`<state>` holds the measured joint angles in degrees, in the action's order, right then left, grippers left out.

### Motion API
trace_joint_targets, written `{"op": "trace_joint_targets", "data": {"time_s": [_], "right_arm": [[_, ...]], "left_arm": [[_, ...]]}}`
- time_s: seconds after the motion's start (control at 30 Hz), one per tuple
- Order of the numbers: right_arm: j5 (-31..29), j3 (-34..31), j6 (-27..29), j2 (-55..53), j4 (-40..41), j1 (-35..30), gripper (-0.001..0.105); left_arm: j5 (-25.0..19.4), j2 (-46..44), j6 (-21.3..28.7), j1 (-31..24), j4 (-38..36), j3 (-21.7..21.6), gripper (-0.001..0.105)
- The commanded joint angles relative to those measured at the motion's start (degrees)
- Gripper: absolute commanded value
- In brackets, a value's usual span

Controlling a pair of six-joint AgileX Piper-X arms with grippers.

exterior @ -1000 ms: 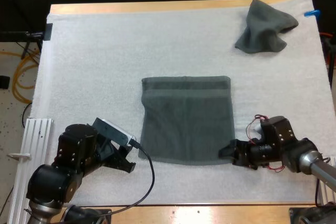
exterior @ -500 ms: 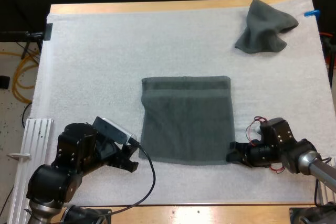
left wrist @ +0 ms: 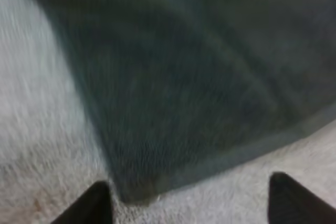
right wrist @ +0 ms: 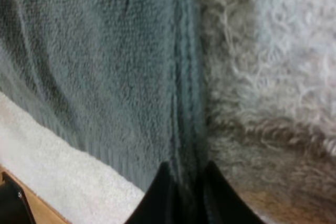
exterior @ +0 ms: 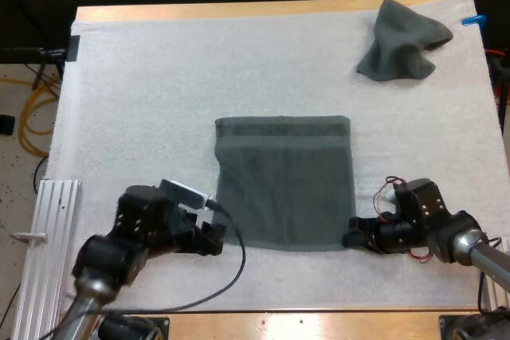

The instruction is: Pick towel from pile fold and stack

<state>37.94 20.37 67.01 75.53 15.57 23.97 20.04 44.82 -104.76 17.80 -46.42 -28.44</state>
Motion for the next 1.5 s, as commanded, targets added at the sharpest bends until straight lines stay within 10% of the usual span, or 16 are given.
{"op": "trace_joint_targets", "data": {"time_s": [0.0, 0.4, 0.67, 1.03, 1.47], "right_arm": [[0.8, -0.2, 1.1, 0.1, 0.1, 0.0, 0.000], [1.4, -0.2, 1.2, 0.1, 0.1, 0.0, 0.000], [1.4, -0.2, 1.2, 0.1, 0.1, 0.0, 0.000], [1.6, -0.2, 1.2, 0.1, 0.1, 0.0, 0.000], [1.7, -0.2, 1.3, 0.1, 0.1, 0.0, 0.000]], "left_arm": [[0.3, 2.5, -0.9, 0.0, 2.4, 0.8, 0.066], [1.8, 28.6, -2.2, 0.0, 12.7, 1.3, 0.066], [22.1, 36.9, -2.2, 0.0, 15.2, 1.3, 0.066], [20.8, 36.9, -3.1, 0.0, 15.0, 1.2, 0.063], [12.3, 28.6, -2.9, 0.0, 13.7, 0.7, 0.000]]}}
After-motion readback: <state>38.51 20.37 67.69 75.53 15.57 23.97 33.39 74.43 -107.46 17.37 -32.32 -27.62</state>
